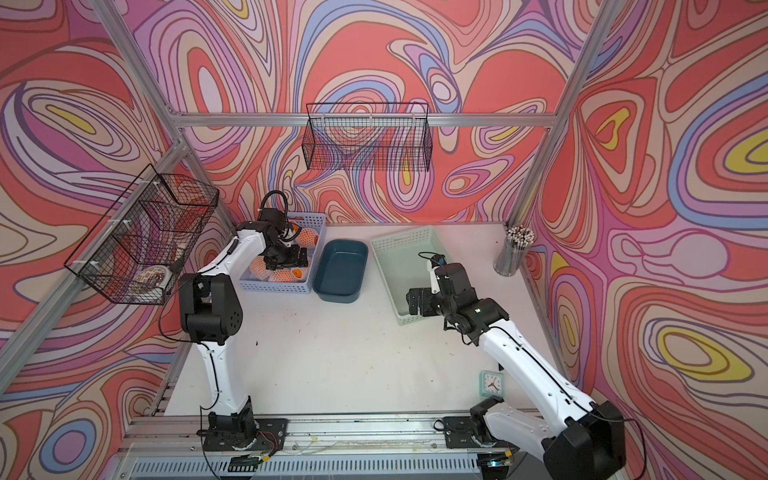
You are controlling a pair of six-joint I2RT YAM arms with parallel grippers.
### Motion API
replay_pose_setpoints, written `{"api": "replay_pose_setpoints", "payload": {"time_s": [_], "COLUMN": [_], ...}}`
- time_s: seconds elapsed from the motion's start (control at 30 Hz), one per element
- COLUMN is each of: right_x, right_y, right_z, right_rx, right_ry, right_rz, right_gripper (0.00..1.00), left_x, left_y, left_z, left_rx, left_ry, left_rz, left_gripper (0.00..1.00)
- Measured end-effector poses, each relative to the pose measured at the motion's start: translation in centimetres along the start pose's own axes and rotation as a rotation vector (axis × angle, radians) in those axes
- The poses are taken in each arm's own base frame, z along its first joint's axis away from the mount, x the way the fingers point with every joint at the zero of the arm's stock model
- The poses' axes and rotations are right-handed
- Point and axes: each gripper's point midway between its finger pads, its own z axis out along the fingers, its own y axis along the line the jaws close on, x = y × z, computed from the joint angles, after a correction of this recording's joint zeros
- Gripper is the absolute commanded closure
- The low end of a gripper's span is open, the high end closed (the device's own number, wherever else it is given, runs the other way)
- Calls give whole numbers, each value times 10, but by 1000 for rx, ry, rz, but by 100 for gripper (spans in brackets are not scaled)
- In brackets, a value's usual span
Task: Remove foam nets from oranges
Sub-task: Pick up the orange from the basket.
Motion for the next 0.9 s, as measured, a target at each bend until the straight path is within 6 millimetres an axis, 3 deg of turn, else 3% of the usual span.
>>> {"api": "replay_pose_setpoints", "payload": {"time_s": [0.9], "right_x": [8], "right_y": [-3], "right_z": [4], "right_rx": [6], "right_ry": [19], "right_rz": [-3], "right_gripper": [2], "left_x": [-7], "left_y": [0], "left_z": [37], "left_rx": [39], "left_ry": [-29], "left_rz": [-48], "left_gripper": [16]}}
